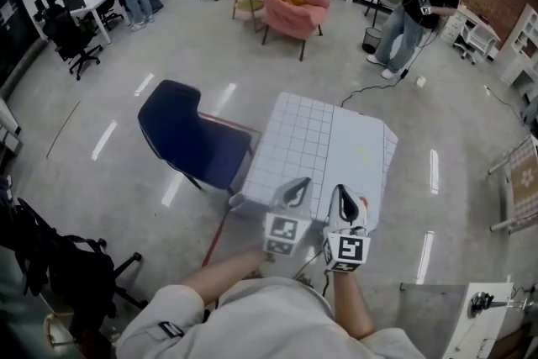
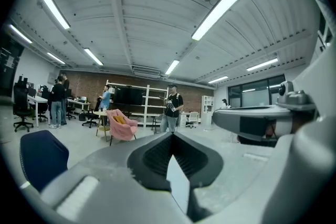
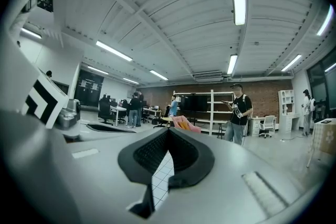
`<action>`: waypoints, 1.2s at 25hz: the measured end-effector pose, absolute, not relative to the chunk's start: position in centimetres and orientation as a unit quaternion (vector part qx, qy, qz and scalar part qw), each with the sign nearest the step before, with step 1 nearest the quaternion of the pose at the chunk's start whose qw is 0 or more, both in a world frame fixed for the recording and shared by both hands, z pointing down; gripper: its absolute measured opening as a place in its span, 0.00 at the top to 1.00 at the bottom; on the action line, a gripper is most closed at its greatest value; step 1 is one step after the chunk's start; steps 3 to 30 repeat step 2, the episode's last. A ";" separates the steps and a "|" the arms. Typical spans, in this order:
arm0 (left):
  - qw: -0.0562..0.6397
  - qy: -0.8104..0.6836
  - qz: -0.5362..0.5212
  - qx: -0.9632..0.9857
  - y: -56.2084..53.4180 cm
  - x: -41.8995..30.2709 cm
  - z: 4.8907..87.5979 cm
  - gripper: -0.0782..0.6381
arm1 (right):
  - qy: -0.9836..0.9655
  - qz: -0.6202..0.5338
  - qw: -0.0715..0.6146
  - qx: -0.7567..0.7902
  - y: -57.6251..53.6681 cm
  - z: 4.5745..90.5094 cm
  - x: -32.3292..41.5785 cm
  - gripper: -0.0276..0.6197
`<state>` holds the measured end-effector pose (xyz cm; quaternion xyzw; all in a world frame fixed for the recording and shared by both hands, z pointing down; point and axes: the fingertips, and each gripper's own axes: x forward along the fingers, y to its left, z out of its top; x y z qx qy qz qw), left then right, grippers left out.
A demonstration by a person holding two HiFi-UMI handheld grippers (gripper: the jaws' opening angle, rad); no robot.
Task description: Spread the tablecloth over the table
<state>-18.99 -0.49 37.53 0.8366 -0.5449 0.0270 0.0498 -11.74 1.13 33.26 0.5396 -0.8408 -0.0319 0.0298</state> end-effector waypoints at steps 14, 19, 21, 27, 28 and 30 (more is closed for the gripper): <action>0.049 -0.545 0.026 0.837 0.6 -18.8 37.9 0.86 | -0.841 -0.034 0.029 0.539 2.2 33.6 -11.6 0.95; 0.049 -0.545 0.026 0.837 0.6 -18.8 37.9 0.86 | -0.841 -0.034 0.029 0.539 2.2 33.6 -11.6 0.95; 0.049 -0.545 0.026 0.837 0.6 -18.8 37.9 0.86 | -0.841 -0.034 0.029 0.539 2.2 33.6 -11.6 0.95; 0.049 -0.545 0.026 0.837 0.6 -18.8 37.9 0.86 | -0.841 -0.034 0.029 0.539 2.2 33.6 -11.6 0.95; 0.049 -0.545 0.026 0.837 0.6 -18.8 37.9 0.86 | -0.841 -0.034 0.029 0.539 2.2 33.6 -11.6 0.95; 0.049 -0.545 0.026 0.837 0.6 -18.8 37.9 0.86 | -0.841 -0.034 0.029 0.539 2.2 33.6 -11.6 0.95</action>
